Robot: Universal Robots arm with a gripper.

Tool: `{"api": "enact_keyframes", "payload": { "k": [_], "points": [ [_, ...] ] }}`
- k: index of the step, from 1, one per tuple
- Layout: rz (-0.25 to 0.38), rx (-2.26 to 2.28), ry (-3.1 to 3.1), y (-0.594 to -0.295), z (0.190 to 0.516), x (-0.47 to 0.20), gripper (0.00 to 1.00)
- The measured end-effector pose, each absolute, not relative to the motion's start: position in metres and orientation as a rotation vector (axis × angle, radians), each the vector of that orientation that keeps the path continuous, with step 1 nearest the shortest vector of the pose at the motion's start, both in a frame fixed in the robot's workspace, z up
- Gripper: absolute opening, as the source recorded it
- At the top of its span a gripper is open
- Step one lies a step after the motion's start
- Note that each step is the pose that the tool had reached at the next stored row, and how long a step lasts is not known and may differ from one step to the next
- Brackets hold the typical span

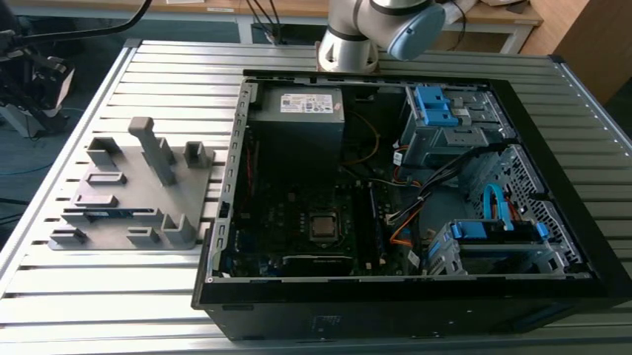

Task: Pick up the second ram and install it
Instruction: 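Reach for the second ram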

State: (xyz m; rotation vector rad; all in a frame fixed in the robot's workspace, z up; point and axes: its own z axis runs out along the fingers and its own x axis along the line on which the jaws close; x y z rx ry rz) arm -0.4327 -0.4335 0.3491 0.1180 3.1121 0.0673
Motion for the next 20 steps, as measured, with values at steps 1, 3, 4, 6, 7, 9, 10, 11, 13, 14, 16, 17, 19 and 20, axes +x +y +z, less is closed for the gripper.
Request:
{"api": "enact_keyframes", "payload": {
  "k": [1, 3, 4, 6, 7, 9, 10, 11, 13, 14, 16, 17, 19, 20],
  "points": [
    [0.067, 0.118, 3.112, -0.434, 0.349, -0.433, 0.1],
    [0.067, 0.118, 3.112, -0.435, 0.347, -0.433, 0.1],
    [0.067, 0.118, 3.112, -0.436, 0.347, -0.433, 0.1],
    [0.067, 0.118, 3.112, -0.437, 0.346, -0.433, 0.1],
    [0.067, 0.118, 3.112, -0.437, 0.346, -0.433, 0.1],
    [0.067, 0.118, 3.112, -0.439, 0.345, -0.433, 0.1],
    [0.067, 0.118, 3.112, -0.439, 0.344, -0.433, 0.1],
    [0.067, 0.118, 3.112, -0.44, 0.344, -0.433, 0.1],
    [0.067, 0.118, 3.112, -0.441, 0.343, -0.433, 0.1],
    [0.067, 0.118, 3.112, -0.441, 0.342, -0.433, 0.1],
    [0.067, 0.118, 3.112, -0.442, 0.341, -0.433, 0.1],
    [0.067, 0.118, 3.112, -0.443, 0.341, -0.433, 0.1],
    [0.067, 0.118, 3.112, -0.444, 0.34, -0.433, 0.1],
    [0.067, 0.118, 3.112, -0.445, 0.339, -0.433, 0.1]
  ]
}}
